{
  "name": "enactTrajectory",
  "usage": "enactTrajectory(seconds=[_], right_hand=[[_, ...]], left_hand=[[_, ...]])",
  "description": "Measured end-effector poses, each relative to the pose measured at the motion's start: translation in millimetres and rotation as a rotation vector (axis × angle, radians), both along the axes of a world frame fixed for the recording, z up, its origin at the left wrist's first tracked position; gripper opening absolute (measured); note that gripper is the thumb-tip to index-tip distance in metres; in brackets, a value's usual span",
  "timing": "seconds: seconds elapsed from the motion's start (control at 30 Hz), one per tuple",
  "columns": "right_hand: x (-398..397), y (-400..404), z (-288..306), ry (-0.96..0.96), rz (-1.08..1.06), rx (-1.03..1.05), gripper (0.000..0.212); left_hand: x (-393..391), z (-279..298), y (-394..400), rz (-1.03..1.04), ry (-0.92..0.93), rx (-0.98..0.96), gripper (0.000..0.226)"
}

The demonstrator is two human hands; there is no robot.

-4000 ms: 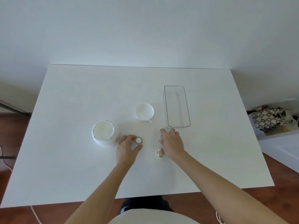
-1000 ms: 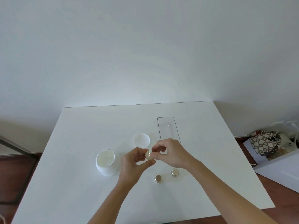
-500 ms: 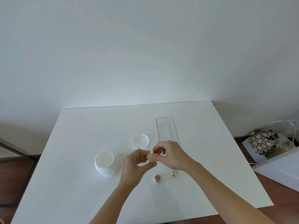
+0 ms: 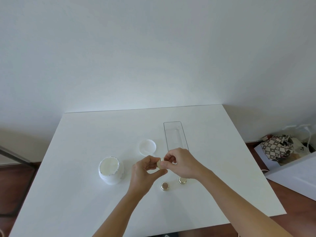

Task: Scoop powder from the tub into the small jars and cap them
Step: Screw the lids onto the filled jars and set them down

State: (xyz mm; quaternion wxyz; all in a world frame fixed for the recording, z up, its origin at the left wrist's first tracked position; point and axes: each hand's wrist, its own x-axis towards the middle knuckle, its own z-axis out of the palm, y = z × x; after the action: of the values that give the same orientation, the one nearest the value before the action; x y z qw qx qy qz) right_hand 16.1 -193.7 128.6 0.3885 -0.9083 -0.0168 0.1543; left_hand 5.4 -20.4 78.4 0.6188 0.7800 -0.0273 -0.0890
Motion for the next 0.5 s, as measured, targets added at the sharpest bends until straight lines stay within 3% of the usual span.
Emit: enactTrajectory(seconds=[0.33,0.5], right_hand=[[-12,-15,-18,0.105,-0.052,0.052,0.020],[-12,-34,-31,0.096,-0.179,0.090,0.018]], left_hand=[[-7,-20,-18,-0.023,-0.014,0.027,0.035],[-7,-37,-22,-0.158,0.066,0.128,0.073]])
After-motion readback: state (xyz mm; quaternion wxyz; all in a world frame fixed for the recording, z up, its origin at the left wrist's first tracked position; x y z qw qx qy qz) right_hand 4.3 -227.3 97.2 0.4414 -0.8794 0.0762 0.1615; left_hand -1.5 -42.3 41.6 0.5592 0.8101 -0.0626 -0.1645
